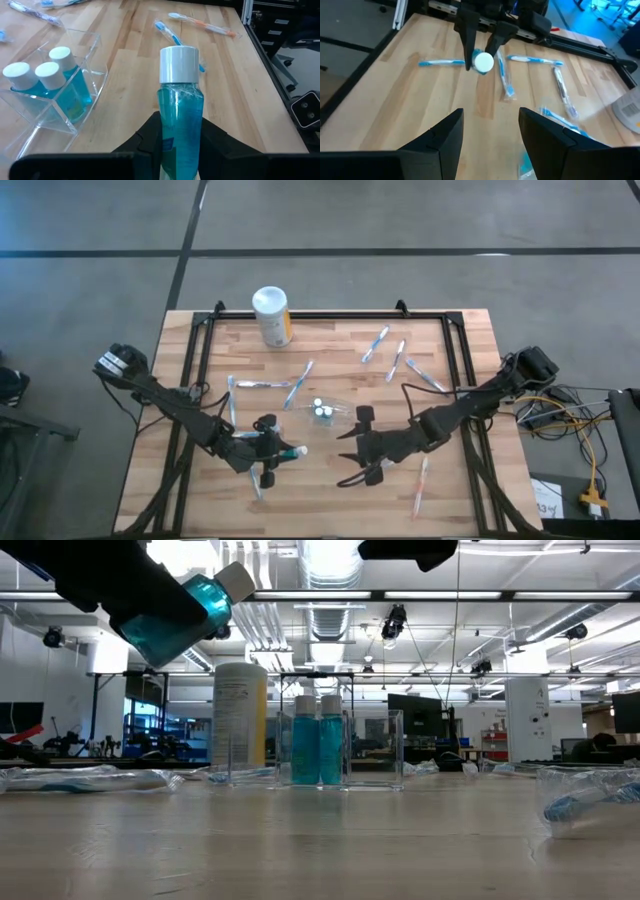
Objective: Pick & Place toothbrushing station
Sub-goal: Put the mouthwash into the transparent organizer
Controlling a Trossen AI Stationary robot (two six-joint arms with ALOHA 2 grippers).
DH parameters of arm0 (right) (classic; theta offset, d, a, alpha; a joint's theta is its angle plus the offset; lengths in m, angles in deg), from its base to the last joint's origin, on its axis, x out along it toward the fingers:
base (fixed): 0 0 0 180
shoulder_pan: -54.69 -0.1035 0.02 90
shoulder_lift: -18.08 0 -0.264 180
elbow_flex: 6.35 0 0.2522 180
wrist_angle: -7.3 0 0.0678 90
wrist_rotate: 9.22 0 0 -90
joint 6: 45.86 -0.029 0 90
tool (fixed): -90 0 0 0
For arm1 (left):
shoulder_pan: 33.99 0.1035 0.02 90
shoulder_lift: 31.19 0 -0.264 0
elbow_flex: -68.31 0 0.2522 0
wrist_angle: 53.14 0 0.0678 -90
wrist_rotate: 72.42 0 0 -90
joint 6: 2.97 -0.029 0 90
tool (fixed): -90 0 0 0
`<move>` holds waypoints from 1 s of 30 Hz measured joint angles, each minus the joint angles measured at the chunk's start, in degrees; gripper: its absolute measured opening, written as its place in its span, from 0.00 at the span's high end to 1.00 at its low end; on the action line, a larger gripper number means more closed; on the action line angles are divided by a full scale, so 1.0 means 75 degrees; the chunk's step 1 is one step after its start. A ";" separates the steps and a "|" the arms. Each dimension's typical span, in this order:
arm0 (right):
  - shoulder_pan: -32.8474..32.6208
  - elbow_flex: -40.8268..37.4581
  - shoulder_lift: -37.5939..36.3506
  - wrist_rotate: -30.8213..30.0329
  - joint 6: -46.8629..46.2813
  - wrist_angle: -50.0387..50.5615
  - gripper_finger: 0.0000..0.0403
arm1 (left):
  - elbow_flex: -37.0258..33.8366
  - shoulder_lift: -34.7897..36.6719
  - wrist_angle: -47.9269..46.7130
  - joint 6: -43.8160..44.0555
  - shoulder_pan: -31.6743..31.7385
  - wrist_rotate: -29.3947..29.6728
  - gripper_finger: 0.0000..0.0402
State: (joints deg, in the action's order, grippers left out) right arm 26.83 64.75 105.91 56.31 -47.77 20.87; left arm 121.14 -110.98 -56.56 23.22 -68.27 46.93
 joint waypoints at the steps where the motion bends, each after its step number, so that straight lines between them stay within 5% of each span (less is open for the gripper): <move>1: 0.0000 0.0000 0.0000 0.0000 0.0056 0.0003 0.53 | 0.0000 0.0000 0.0002 0.0021 0.0000 -0.0018 0.79; 14: 0.0093 0.0556 0.0084 0.0675 0.0238 0.0361 0.51 | 0.0630 -0.0003 -0.1058 0.0183 0.0230 -0.0048 0.79; 30: 0.0392 0.1644 0.0957 0.0236 0.1383 0.0696 0.40 | 0.1792 -0.0008 -0.2390 -0.0488 0.0323 -0.0208 0.79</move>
State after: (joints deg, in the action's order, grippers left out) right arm 29.77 77.08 113.08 58.08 -37.40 26.09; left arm 134.58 -111.04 -74.48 19.56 -65.85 45.36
